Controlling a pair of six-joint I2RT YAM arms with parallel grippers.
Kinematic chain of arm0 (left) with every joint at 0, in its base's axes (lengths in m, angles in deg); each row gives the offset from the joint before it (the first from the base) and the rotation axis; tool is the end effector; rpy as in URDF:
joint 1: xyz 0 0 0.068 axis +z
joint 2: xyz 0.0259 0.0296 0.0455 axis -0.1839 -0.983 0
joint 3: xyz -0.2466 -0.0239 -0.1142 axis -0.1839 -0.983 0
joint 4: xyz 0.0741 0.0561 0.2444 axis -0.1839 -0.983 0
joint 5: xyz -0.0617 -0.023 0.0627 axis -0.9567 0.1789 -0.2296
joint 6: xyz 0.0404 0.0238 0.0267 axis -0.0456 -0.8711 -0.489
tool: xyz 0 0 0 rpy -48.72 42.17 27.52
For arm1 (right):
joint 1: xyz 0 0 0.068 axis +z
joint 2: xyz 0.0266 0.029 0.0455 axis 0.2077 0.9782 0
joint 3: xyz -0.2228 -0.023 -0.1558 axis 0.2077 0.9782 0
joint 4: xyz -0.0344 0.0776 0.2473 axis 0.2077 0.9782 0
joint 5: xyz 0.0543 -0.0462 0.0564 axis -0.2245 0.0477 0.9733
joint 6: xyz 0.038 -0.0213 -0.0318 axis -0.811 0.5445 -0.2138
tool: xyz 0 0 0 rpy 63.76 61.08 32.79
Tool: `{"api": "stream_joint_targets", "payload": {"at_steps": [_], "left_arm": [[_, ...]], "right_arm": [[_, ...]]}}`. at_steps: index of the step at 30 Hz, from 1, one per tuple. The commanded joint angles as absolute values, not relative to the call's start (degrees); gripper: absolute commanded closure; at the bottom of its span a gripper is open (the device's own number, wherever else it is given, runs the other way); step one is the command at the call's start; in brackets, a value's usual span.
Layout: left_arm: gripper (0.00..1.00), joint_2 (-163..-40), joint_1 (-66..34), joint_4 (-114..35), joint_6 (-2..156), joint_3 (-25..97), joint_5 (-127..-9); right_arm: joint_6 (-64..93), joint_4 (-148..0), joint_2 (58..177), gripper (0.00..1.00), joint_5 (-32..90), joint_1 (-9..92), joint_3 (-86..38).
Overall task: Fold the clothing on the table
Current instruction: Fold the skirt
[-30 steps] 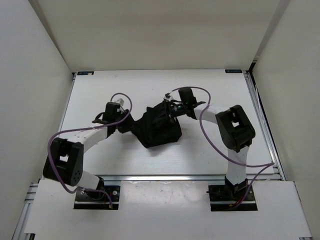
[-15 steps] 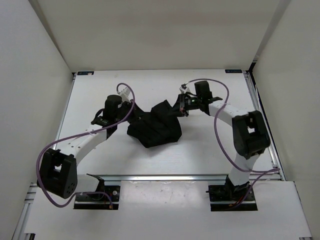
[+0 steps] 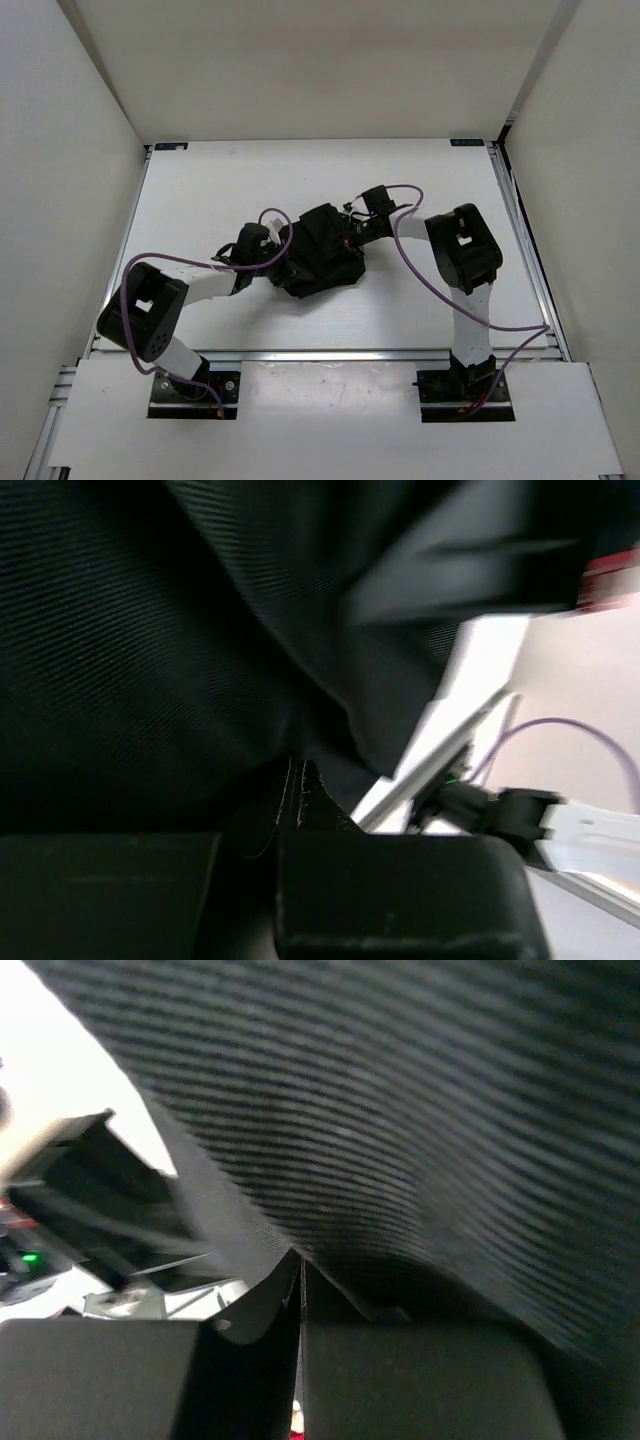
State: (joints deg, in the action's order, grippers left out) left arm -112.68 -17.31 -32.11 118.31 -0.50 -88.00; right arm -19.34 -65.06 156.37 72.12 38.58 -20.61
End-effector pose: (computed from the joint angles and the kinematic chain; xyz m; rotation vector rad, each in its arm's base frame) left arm 0.2437 -0.1483 0.1529 -0.2685 2.5378 -1.2152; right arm 0.3569 0.2095 0.1179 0.0375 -2.7200 -1.5004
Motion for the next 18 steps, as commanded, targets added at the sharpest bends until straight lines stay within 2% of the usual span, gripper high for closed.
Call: {"api": "stream_joint_targets", "payload": {"at_steps": [1, 4, 9, 14, 17, 18], "left_arm": [[1.0, -113.3, -18.2, -34.8, 116.8, -1.3, -84.9], [1.0, -115.5, -18.4, -37.6, 114.8, -2.0, -82.4], [1.0, -119.9, -17.6, -37.5, 113.4, -1.1, -82.6], [1.0, -119.2, -16.2, -38.3, 113.5, 2.7, -83.9], [0.89, -114.7, -13.4, -39.2, 114.0, 4.9, -85.2], [0.79, -112.1, -12.0, -39.5, 114.0, 6.2, -85.7]], "right_arm": [[-19.5, -65.4, 157.0, 1.0, 70.3, 37.4, -19.6], [-20.3, -68.5, 156.8, 1.0, 72.2, 36.1, -18.2], [-28.9, -85.1, 151.8, 1.0, 80.2, 33.7, -11.7], [-28.4, -86.7, 141.5, 1.0, 82.3, 30.6, -11.7], [-27.9, -85.8, 134.1, 1.0, 82.4, 28.6, -9.2], [-27.4, -84.1, 130.6, 1.0, 81.7, 27.4, -9.0]]}}
